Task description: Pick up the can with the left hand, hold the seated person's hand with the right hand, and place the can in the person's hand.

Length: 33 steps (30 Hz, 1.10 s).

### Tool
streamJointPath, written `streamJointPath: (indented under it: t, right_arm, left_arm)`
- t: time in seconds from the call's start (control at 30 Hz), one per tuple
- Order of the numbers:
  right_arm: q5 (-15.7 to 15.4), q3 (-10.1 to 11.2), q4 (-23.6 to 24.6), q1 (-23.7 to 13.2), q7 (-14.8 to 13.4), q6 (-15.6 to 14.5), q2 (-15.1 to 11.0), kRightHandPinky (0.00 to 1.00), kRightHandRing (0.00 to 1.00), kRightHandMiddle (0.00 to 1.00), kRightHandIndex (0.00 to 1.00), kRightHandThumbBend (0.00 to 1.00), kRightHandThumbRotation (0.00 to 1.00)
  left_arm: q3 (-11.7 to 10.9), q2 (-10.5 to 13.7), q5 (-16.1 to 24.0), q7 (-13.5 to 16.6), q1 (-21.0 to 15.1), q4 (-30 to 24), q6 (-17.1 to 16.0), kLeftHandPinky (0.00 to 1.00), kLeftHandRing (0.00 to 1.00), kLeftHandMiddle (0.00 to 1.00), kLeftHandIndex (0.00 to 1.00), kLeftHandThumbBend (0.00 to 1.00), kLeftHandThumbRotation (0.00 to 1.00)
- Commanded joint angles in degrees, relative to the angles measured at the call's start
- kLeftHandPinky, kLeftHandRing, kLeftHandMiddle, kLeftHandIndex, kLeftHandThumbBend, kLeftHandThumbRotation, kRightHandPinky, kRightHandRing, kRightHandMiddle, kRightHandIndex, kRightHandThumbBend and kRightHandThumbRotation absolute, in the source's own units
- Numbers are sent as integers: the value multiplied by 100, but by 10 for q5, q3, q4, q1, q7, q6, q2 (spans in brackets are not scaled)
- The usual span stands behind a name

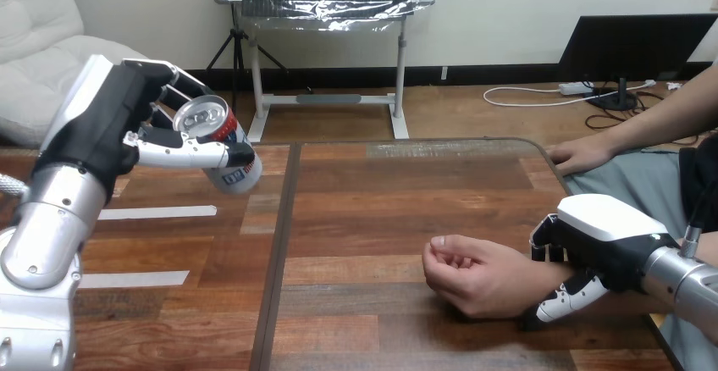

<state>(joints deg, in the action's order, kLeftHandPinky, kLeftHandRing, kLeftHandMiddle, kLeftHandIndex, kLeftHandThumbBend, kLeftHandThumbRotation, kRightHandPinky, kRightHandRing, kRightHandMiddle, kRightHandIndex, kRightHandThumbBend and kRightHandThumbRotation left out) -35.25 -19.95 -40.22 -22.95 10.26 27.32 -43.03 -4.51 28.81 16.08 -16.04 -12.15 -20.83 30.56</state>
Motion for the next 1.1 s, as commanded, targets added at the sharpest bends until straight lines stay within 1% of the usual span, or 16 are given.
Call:
streamJointPath:
  t: [0.0, 0.13, 0.23, 0.43, 0.53, 0.63, 0.73, 0.87, 1.07]
  right_arm:
    - [25, -17, 13, 30, 26, 10, 48, 28, 34, 40, 41, 82, 40]
    - [34, -11, 18, 28, 33, 8, 51, 28, 34, 40, 41, 83, 38]
    - [39, -7, 31, 29, 37, 4, 51, 29, 35, 41, 41, 83, 37]
    - [46, -4, 49, 26, 52, -9, 53, 29, 35, 41, 42, 82, 39]
    - [51, -1, 54, 26, 54, -10, 55, 30, 35, 41, 42, 81, 40]
    - [58, 2, 60, 24, 59, -14, 58, 30, 36, 41, 42, 81, 40]
    - [62, 5, 67, 23, 62, -20, 62, 31, 36, 41, 42, 81, 39]
    - [66, 7, 76, 20, 65, -25, 66, 32, 37, 42, 42, 81, 39]
    - [71, 11, 84, 18, 62, -26, 77, 32, 37, 41, 42, 82, 39]
  left_arm:
    - [3, 4, -2, -1, -42, -14, -1, 28, 36, 40, 46, 62, 0]
    - [4, 1, -6, -3, -44, -10, -6, 28, 36, 40, 46, 62, 0]
    - [10, 1, 0, -2, -48, -9, 5, 28, 36, 40, 46, 63, 0]
    - [16, 6, -1, -3, -49, 8, -25, 27, 35, 40, 46, 64, 0]
    - [19, 4, 2, -2, -52, 8, -17, 27, 35, 40, 46, 64, 0]
    - [22, 3, 0, -2, -53, 15, -24, 26, 34, 39, 46, 64, 0]
    - [24, 0, -3, -2, -57, 21, -25, 24, 32, 38, 46, 63, 0]
    - [32, -2, -4, -3, -59, 32, -38, 23, 31, 38, 45, 63, 0]
    - [44, -8, -5, -4, -67, 46, -44, 25, 35, 41, 46, 63, 0]
